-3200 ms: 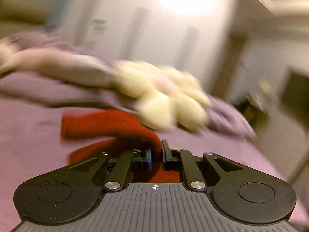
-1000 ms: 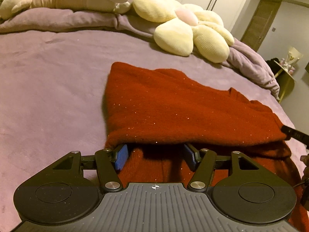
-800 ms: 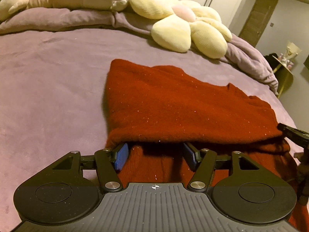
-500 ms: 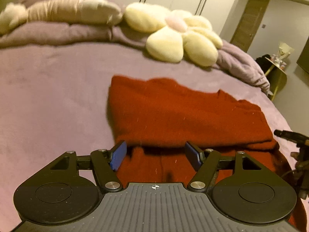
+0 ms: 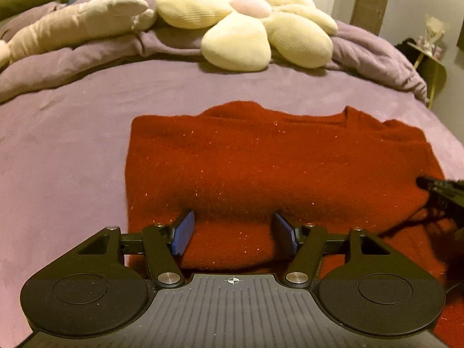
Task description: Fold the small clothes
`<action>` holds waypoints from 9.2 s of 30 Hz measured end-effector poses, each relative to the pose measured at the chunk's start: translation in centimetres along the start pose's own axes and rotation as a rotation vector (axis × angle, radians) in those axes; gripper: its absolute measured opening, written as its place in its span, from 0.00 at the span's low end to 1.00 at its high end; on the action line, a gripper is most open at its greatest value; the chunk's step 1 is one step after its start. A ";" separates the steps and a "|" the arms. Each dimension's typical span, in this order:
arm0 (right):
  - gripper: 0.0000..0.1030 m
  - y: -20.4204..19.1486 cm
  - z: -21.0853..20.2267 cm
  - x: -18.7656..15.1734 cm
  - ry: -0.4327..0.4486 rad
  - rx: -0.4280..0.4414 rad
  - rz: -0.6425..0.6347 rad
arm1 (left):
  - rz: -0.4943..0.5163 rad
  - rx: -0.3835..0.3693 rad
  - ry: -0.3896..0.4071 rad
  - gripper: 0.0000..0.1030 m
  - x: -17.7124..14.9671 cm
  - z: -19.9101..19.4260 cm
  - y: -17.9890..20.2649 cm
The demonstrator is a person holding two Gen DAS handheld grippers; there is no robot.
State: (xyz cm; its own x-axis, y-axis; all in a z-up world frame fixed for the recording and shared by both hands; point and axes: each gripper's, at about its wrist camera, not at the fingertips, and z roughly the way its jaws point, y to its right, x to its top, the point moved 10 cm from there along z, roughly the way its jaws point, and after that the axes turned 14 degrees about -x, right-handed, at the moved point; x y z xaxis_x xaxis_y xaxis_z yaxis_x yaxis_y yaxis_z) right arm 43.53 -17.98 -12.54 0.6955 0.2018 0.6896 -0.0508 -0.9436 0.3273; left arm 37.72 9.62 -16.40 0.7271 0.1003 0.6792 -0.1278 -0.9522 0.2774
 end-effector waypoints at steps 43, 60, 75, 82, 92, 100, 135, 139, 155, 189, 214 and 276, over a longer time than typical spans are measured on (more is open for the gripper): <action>0.08 6.1 3.6 3.2 -0.044 -0.154 0.074 | -0.053 0.007 0.075 0.77 3.4 0.0 -0.3; 0.04 -1.4 3.6 3.8 0.040 0.057 -0.034 | -0.030 0.103 0.010 0.90 3.3 5.0 -2.6; 0.19 0.8 -2.9 -0.8 0.009 0.175 -0.013 | -0.052 0.041 0.003 0.91 0.8 0.0 -1.1; 0.20 -0.1 -2.2 -1.1 0.002 0.147 -0.051 | 0.050 0.065 -0.028 0.98 -0.5 0.6 -1.2; 0.49 4.6 -11.4 -7.7 -0.144 0.238 0.023 | 0.047 0.043 -0.088 0.98 -6.3 -7.9 -1.2; 0.56 14.4 -21.1 -17.6 -0.273 0.200 0.209 | -0.090 0.018 -0.169 0.98 -16.8 -16.4 -2.1; 0.25 16.8 -22.0 -21.4 -0.475 0.445 0.326 | -0.272 -0.303 -0.341 0.14 -22.2 -19.2 -0.4; 0.15 16.7 -22.1 -21.3 -0.494 0.472 0.307 | -0.286 -0.332 -0.337 0.11 -21.3 -19.4 0.0; 0.02 15.5 -15.8 -7.3 -0.402 0.607 0.659 | -0.505 -0.426 0.023 0.10 -4.2 -16.7 -1.8; 0.09 15.3 -7.6 -9.6 -0.269 0.248 0.376 | -0.293 -0.293 -0.045 0.67 -6.3 -11.4 -4.3; 0.09 12.6 -11.7 -5.9 -0.063 0.179 0.150 | -0.107 -0.269 0.062 0.15 -1.8 -11.8 -0.7; 0.30 1.7 -2.6 7.0 0.140 0.169 0.095 | -0.081 -0.043 0.230 0.77 7.6 -2.1 -2.0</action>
State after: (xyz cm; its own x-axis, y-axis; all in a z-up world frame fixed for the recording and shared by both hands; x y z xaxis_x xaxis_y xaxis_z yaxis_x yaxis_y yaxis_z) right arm 46.47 -17.52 -5.48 0.5865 0.1337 0.7989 0.0177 -0.9882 0.1524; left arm 42.08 12.91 -10.40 0.5639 0.2437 0.7891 -0.1075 -0.9257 0.3628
